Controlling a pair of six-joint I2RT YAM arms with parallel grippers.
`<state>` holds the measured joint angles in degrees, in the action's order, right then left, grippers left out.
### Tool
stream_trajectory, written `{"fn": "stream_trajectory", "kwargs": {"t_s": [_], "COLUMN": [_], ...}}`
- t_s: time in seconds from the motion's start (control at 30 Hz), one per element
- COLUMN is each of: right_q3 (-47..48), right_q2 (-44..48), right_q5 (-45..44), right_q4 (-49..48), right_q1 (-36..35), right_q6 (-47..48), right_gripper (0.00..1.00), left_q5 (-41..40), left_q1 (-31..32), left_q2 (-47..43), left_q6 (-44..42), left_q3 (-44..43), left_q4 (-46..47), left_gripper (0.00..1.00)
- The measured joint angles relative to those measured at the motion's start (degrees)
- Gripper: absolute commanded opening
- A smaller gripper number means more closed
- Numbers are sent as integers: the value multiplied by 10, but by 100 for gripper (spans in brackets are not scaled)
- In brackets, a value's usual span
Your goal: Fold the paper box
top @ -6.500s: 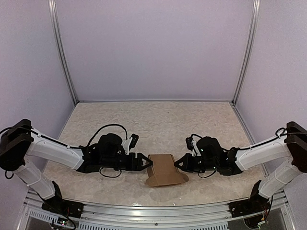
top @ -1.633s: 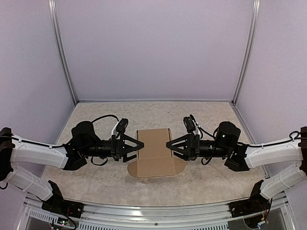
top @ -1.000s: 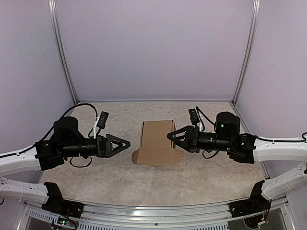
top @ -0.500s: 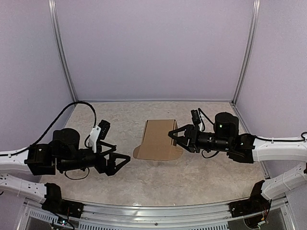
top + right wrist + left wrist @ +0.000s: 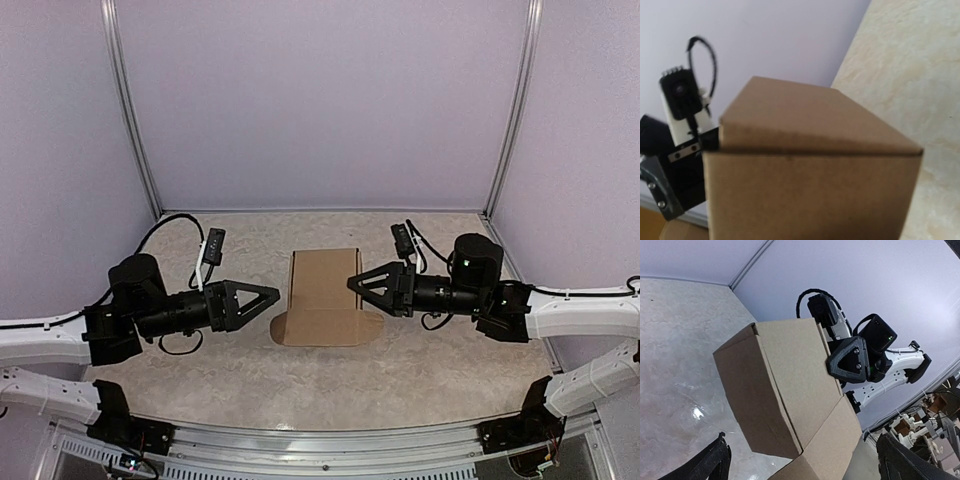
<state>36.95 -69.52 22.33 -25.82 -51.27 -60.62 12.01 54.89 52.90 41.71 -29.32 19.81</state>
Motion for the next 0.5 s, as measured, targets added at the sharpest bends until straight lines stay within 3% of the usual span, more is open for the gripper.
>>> {"fn": "stream_trajectory", "kwargs": {"t_s": [0.23,0.5], "right_q3": [1,7], "right_q2": [-4,-9], "right_q5": [38,53], "right_q4": [-34,-54], "right_q1": [-10,-14], "right_q6": [12,23], "right_gripper": [25,25], "left_q5": [86,105], "left_q1": [-6,-14], "left_q2": [82,92], "left_q6": [76,99], "left_q3": [1,2], "left_q4": [124,155], "left_gripper": [99,99]}}
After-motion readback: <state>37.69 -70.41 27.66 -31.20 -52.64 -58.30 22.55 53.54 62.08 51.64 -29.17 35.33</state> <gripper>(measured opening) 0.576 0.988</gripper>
